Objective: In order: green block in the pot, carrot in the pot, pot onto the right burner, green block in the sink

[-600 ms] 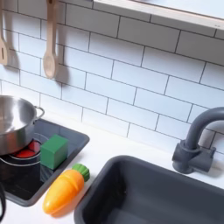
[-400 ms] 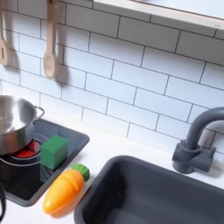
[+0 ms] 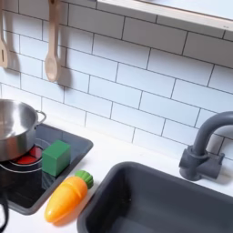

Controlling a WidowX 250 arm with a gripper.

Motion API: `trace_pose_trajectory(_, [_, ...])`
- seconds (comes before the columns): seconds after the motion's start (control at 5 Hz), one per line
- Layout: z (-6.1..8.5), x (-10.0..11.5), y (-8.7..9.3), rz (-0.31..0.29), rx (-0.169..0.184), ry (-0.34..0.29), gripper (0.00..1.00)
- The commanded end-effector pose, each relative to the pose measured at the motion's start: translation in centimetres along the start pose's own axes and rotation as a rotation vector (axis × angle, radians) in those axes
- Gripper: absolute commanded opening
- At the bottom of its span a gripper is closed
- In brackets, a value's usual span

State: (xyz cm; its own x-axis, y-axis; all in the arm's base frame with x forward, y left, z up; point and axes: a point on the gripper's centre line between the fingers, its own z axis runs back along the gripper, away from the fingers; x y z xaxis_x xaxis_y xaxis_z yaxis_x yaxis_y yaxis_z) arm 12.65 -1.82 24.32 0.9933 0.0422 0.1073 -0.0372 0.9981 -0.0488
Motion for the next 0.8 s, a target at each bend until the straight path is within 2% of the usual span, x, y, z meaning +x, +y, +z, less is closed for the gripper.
trace_pose_trajectory(0.0, [0.1,1.7,0.8,0.018,0.005,-0.015,1.00])
trace_pose_trajectory(0.4, [-0.1,3.1,1.4,0.000,0.019,-0.017,1.00])
trace_pose_trajectory(0.6, [0.0,4.2,1.8,0.010,0.015,-0.031,1.00])
